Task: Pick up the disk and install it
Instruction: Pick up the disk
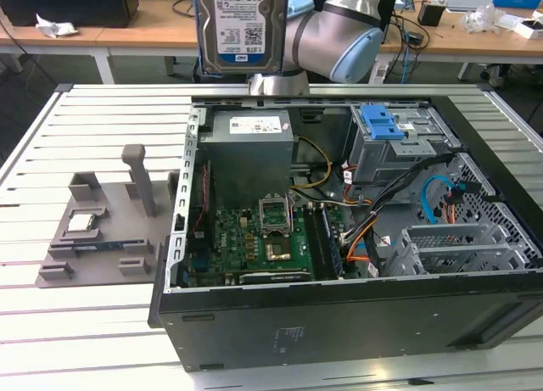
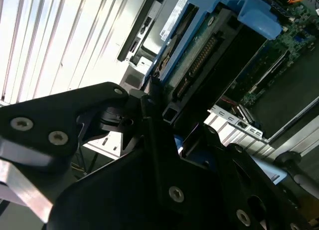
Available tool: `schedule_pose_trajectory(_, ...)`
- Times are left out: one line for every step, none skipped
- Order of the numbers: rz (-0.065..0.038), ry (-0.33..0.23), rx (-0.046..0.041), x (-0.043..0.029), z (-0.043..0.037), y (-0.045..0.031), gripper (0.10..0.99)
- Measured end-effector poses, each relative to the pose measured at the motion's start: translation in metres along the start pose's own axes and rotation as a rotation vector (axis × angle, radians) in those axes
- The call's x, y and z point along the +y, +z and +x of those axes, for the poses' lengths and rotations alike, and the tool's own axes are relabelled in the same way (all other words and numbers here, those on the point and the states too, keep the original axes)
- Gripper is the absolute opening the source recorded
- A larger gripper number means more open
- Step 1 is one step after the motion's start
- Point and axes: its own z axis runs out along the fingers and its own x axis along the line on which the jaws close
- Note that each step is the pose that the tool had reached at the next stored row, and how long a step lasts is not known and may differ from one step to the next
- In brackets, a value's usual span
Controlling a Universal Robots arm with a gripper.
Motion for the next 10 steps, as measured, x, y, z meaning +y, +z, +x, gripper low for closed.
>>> schedule_pose_trajectory(0.000,0.000,0.0000,-0.0067,0.0001,-0.0003,0.365)
schedule_pose_trajectory(0.000,0.000,0.0000,-0.0132,0.0002,-0.0005,0.365)
schedule_pose_trajectory(0.000,0.000,0.0000,-0.0171,0.0002,-0.0007,0.365)
schedule_pose_trajectory(0.000,0.000,0.0001,-0.0208,0.0003,-0.0008,0.365)
schedule_pose_trajectory(-0.001,0.000,0.0000,-0.0267,0.0004,-0.0011,0.365)
schedule_pose_trajectory(-0.001,0.000,0.0000,-0.0378,0.0006,-0.0015,0.365)
schedule_pose_trajectory(-0.001,0.000,0.0000,-0.0445,0.0007,-0.0017,0.365)
schedule_pose_trajectory(-0.001,0.000,0.0000,-0.0486,0.0007,-0.0019,0.365)
schedule_pose_trajectory(-0.001,0.000,0.0000,-0.0532,0.0008,-0.0021,0.365)
schedule_pose_trajectory(-0.002,0.000,0.0000,-0.0594,0.0009,-0.0023,0.365)
